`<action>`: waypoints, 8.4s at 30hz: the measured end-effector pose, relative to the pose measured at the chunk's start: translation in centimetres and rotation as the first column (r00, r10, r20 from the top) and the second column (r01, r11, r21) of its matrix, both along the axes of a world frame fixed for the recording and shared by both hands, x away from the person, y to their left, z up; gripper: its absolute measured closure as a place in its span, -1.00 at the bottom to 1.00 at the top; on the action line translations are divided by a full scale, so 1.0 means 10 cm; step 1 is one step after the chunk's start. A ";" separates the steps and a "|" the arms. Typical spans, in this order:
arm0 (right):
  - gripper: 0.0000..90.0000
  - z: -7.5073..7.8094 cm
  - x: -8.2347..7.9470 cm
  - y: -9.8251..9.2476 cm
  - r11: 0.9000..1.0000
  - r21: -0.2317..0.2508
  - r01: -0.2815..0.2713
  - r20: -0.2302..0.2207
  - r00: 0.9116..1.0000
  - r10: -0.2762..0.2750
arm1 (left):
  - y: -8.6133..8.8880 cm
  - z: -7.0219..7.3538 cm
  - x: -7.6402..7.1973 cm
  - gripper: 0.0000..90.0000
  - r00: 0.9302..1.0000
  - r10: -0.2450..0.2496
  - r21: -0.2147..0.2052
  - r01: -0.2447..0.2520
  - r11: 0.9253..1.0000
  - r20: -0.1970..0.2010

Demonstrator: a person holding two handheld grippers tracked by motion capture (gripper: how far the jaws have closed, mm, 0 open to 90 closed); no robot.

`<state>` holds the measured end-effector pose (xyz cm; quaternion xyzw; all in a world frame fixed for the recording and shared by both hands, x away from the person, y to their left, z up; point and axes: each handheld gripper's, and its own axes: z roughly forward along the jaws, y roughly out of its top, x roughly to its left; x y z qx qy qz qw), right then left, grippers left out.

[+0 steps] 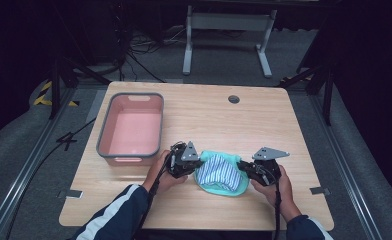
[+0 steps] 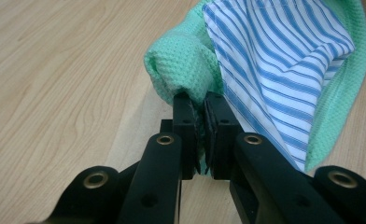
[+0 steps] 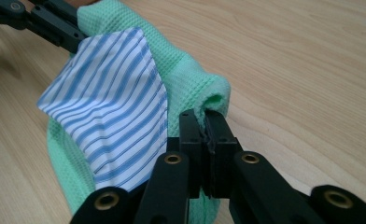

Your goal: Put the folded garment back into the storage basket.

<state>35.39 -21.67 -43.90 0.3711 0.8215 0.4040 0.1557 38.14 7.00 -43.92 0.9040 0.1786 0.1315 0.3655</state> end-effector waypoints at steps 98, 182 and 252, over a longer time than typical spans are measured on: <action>0.94 1.16 0.93 2.34 0.955 0.041 -0.293 0.144 0.948 0.285 | 2.14 1.26 -0.02 0.88 0.876 0.456 -0.107 -0.444 0.890 0.158; 0.25 0.88 0.86 1.89 0.968 -0.110 -0.226 0.124 0.963 0.239 | 1.60 0.98 -0.24 -0.22 0.886 0.432 -0.146 -0.411 0.900 0.169; -0.33 0.15 -0.03 -0.18 0.961 -0.275 -0.030 0.091 0.994 0.057 | 0.63 -0.06 -0.57 -0.56 0.992 0.106 0.109 -0.113 0.988 0.072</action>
